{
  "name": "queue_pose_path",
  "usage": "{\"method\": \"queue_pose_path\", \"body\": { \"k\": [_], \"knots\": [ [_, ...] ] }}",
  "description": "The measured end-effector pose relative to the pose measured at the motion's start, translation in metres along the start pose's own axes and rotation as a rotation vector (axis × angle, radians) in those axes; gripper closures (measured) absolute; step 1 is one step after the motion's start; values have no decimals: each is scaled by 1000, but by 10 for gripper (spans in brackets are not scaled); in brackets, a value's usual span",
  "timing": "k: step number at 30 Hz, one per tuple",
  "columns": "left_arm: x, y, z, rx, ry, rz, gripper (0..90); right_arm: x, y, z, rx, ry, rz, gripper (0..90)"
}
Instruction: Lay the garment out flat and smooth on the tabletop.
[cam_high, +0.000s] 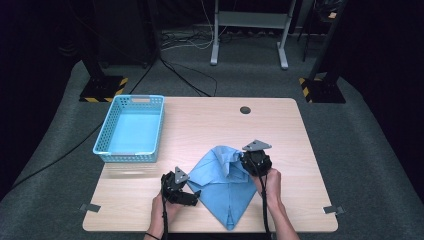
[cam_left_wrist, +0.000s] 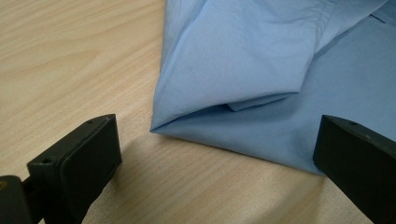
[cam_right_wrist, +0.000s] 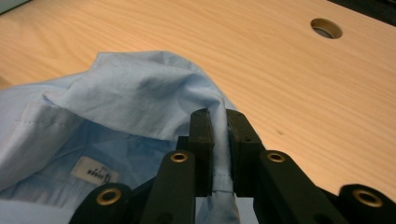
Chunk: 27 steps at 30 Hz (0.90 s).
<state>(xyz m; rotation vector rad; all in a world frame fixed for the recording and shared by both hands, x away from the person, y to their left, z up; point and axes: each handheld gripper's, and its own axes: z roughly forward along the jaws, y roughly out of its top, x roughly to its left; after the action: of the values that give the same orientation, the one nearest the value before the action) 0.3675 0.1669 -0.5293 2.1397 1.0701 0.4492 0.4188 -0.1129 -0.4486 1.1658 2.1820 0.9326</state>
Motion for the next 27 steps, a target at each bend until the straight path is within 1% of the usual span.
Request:
{"method": "queue_pose_path", "body": {
  "k": [4, 10, 11, 16, 19, 21, 23, 27],
  "knots": [
    [0, 0, 0, -1, 0, 0, 6, -11, 8, 6, 6, -22, 8, 819],
    [0, 0, 0, 0, 0, 0, 6, -27, 18, 21, 26, -50, 20, 818],
    [0, 0, 0, 0, 0, 0, 6, -27, 18, 21, 26, -50, 20, 818],
    [0, 0, 0, -1, 0, 0, 7, -38, 27, 33, 45, -66, 31, 817],
    [0, 0, 0, 0, -1, 1, 8, -44, 32, 38, 49, -69, 45, 817],
    [0, 0, 0, 0, 0, 1, 7, -47, 34, 41, 48, -76, 43, 816],
    [0, 0, 0, 0, 0, 0, 8, -52, 37, 45, 57, -73, 61, 816],
    [0, 0, 0, -1, 0, 0, 8, -62, 43, 54, 57, -72, 91, 815]
  ]
}}
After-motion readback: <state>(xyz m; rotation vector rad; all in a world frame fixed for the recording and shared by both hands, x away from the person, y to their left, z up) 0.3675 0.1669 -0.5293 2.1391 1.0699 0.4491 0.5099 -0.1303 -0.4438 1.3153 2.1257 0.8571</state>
